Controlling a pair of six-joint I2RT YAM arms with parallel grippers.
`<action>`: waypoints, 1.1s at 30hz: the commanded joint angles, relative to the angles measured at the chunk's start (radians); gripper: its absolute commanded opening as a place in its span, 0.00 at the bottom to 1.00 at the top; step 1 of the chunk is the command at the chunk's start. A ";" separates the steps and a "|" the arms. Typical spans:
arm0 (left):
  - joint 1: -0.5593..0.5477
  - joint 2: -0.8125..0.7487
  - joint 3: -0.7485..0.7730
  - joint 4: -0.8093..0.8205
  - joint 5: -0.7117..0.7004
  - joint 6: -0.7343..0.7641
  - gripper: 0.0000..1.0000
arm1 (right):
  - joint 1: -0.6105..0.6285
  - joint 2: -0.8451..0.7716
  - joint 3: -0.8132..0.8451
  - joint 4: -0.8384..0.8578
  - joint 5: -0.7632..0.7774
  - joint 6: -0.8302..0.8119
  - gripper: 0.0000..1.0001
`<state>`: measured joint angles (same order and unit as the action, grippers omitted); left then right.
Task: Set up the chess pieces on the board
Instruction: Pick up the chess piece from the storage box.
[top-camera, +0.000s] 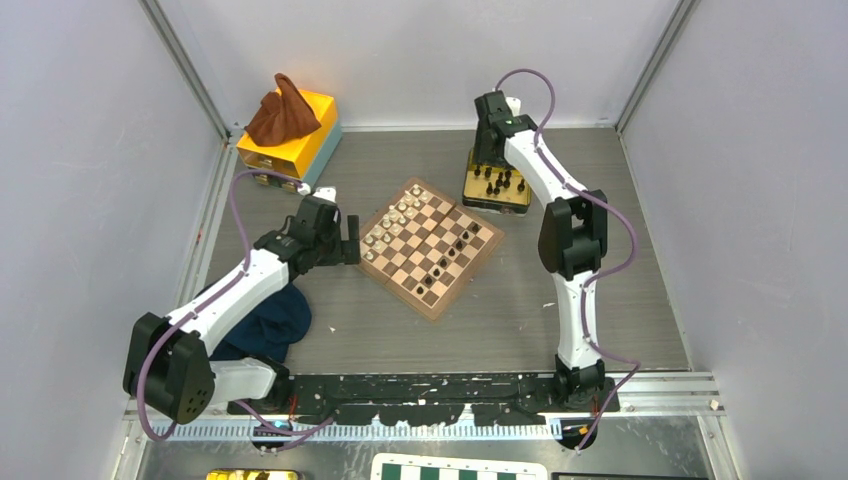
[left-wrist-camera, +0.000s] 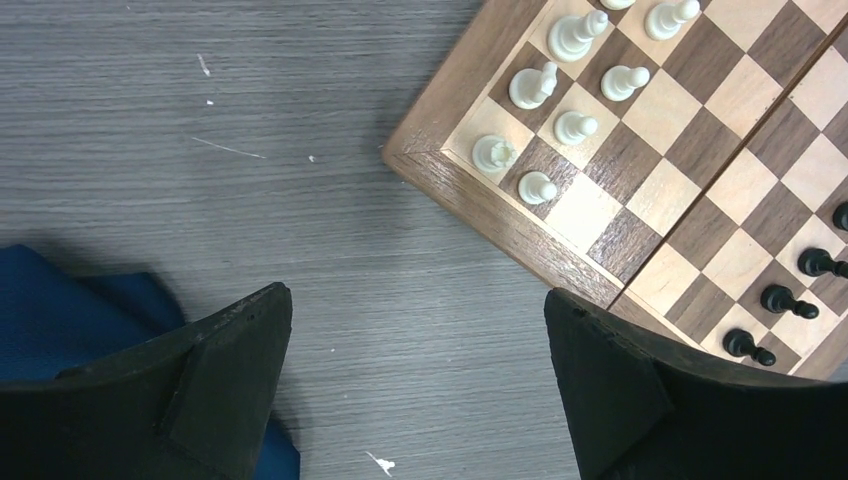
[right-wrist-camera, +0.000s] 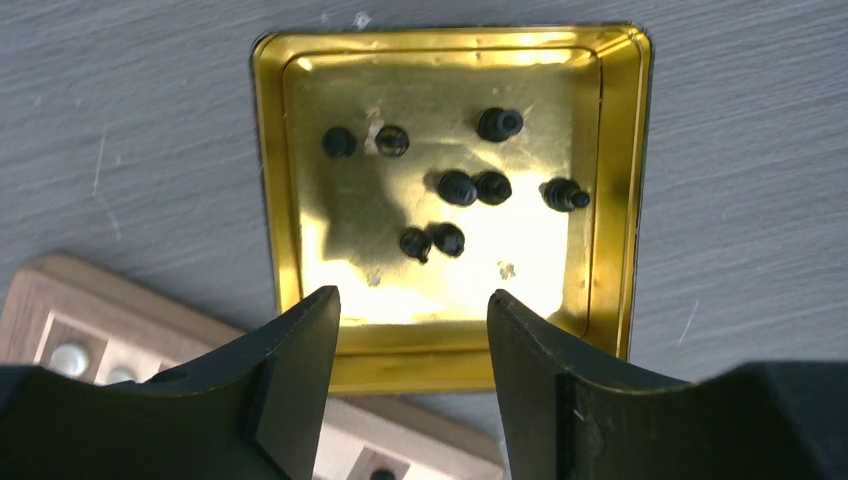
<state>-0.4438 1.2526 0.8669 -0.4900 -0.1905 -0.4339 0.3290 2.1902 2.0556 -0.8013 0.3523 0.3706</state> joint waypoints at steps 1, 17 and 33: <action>-0.003 -0.007 -0.001 0.011 -0.039 0.030 0.97 | -0.035 0.045 0.096 0.053 -0.040 0.018 0.61; -0.001 0.041 0.006 0.015 -0.053 0.041 0.95 | -0.067 0.226 0.292 0.000 -0.104 -0.062 0.51; 0.002 0.082 0.012 0.020 -0.050 0.044 0.94 | -0.104 0.283 0.322 0.006 -0.150 -0.070 0.43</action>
<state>-0.4438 1.3285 0.8669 -0.4896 -0.2253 -0.4061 0.2317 2.4699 2.3131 -0.8024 0.2241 0.3153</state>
